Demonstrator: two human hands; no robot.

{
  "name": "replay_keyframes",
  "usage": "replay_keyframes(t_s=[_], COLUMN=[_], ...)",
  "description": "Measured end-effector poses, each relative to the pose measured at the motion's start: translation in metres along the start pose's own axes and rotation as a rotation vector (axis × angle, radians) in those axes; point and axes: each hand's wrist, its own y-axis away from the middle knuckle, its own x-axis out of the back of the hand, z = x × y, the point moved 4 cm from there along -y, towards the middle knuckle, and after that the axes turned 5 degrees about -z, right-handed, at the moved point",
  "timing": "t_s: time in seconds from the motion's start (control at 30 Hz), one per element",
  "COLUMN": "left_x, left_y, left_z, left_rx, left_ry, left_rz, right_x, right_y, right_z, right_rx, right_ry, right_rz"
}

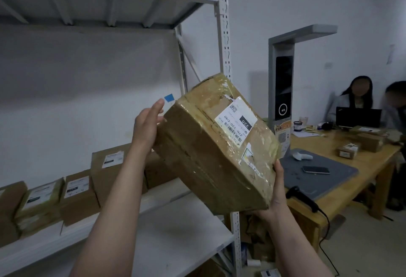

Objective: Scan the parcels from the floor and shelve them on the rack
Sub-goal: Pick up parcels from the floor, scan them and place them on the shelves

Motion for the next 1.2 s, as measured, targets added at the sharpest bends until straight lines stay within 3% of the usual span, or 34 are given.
replay_keyframes(t_s=[0.13,0.27,0.43,0.57,0.87,1.1,1.2], left_x=[-0.048,-0.104,-0.211,-0.266,-0.293,-0.266,-0.255], left_y=[-0.007,0.024,0.085,0.106,0.101,0.065,0.052], left_z=[0.004,-0.008,-0.042,-0.067,-0.134,-0.146,-0.157], left_rx=[0.043,0.133,0.219,0.33,0.529,0.534,0.546], left_ry=[-0.067,0.067,0.088,0.082,0.229,0.282,0.25], left_rz=[0.074,0.258,0.025,-0.003,-0.117,-0.067,-0.123], right_x=[0.029,0.06,0.079,0.101,0.186,0.212,0.213], right_y=[-0.005,-0.012,-0.026,-0.028,-0.027,-0.069,-0.089], right_z=[-0.033,-0.067,-0.102,-0.128,-0.125,-0.148,-0.166], right_rx=[0.024,0.007,-0.043,-0.016,-0.108,-0.204,-0.293], right_ry=[-0.084,-0.056,0.042,0.136,0.279,0.183,0.293], right_rz=[0.023,0.122,0.231,0.271,0.396,0.354,0.21])
